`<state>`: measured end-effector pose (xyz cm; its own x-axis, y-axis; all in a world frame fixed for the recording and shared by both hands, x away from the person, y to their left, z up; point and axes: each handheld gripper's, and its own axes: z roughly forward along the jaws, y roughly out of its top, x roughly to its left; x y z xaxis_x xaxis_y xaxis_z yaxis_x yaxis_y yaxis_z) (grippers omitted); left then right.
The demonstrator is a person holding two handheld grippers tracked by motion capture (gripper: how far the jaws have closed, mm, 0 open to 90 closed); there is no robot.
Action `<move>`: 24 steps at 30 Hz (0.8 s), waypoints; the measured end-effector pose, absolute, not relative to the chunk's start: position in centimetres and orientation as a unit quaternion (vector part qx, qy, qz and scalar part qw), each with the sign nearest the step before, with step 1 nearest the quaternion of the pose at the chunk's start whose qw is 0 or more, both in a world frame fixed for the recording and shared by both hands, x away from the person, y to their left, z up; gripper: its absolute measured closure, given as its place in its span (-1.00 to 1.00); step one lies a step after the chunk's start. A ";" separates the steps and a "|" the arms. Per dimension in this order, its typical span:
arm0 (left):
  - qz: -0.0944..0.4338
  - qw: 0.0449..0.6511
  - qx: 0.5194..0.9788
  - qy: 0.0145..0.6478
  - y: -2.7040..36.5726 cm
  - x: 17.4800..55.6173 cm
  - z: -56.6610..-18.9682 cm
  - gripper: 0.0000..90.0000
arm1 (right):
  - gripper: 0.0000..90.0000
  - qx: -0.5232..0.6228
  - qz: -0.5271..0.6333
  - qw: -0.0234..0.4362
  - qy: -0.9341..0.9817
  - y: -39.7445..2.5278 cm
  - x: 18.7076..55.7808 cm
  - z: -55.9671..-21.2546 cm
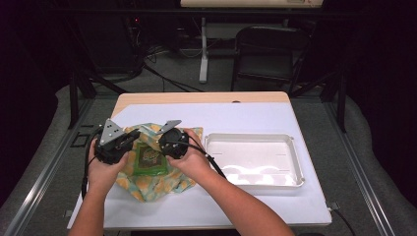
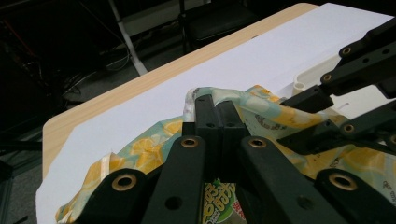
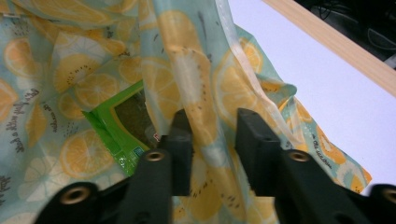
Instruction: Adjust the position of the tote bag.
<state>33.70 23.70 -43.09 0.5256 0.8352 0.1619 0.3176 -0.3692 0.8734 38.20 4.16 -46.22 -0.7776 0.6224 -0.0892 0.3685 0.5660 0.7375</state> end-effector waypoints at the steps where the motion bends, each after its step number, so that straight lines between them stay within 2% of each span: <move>1: 0.310 0.417 0.767 0.375 23.7 33.7 -43.1 1.00 | 0.67 0.285 0.366 0.170 0.869 4.1 38.3 -46.3; 7: 0.308 0.414 0.771 0.373 23.6 33.8 -43.4 1.00 | 0.97 0.295 0.367 0.171 0.866 3.7 39.1 -46.4; 24: 0.289 0.391 0.795 0.363 22.2 34.6 -45.2 1.00 | 1.00 0.355 0.388 0.195 0.828 2.0 41.7 -45.9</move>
